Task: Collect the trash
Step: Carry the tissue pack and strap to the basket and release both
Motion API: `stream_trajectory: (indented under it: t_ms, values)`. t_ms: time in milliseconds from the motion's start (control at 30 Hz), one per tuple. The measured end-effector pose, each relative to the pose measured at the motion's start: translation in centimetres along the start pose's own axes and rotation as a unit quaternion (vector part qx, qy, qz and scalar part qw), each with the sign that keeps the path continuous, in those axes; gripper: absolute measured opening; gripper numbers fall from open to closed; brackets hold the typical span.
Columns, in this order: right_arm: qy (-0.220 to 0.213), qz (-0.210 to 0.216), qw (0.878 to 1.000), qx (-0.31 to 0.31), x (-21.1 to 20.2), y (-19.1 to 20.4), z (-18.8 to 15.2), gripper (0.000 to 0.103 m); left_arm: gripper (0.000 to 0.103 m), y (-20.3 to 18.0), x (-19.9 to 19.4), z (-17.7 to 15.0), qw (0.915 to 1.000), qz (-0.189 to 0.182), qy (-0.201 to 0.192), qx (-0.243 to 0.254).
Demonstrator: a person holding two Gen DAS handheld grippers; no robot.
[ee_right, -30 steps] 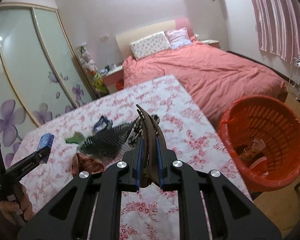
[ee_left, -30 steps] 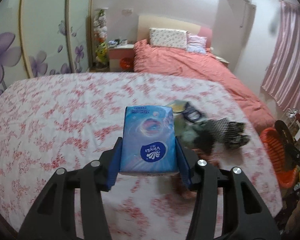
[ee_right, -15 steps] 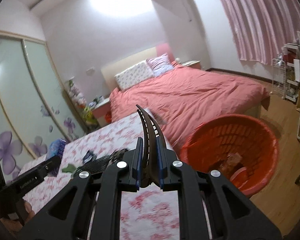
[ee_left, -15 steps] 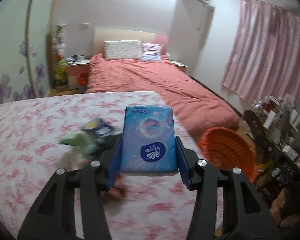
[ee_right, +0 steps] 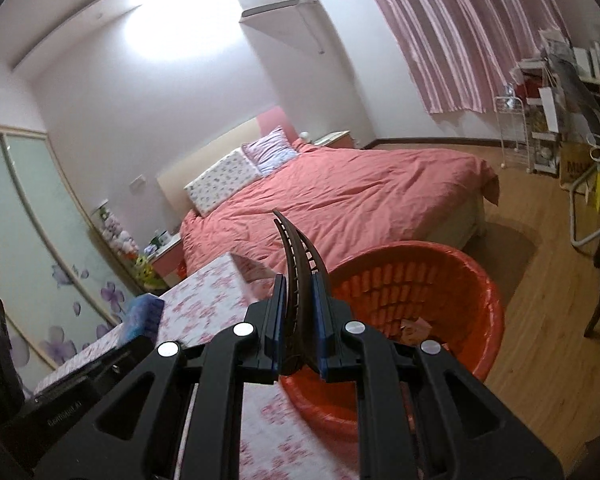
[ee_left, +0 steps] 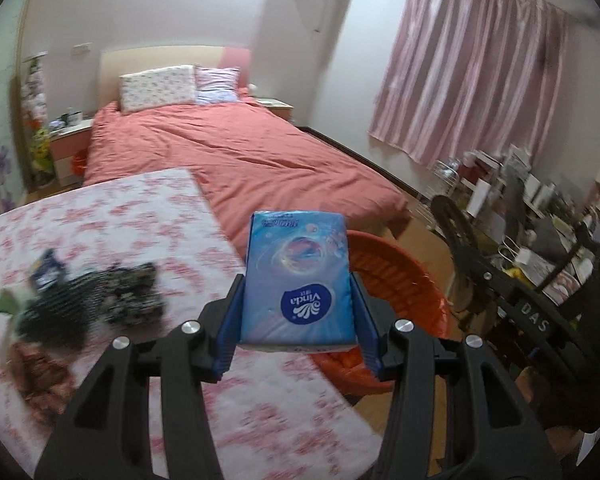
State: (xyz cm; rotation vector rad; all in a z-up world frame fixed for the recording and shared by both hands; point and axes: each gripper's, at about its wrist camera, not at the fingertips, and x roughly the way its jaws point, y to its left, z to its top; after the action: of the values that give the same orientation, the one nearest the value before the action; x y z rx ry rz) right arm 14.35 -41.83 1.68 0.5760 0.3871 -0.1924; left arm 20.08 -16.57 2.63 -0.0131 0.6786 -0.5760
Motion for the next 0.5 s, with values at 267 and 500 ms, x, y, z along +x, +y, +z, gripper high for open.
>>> stream_trajectory:
  t_ms: [267,500]
  values:
    - [0.006,-0.012,1.0,0.028,2.3,-2.9,0.5,0.013,0.05,-3.5,7.0,0.4,0.9986,-0.029,0.036,0.027]
    - [0.043,-0.029,0.998,0.045,4.6,-4.9,-0.2,0.029,0.066,-2.7,10.8,-0.5,0.9971,-0.008,0.072,0.025]
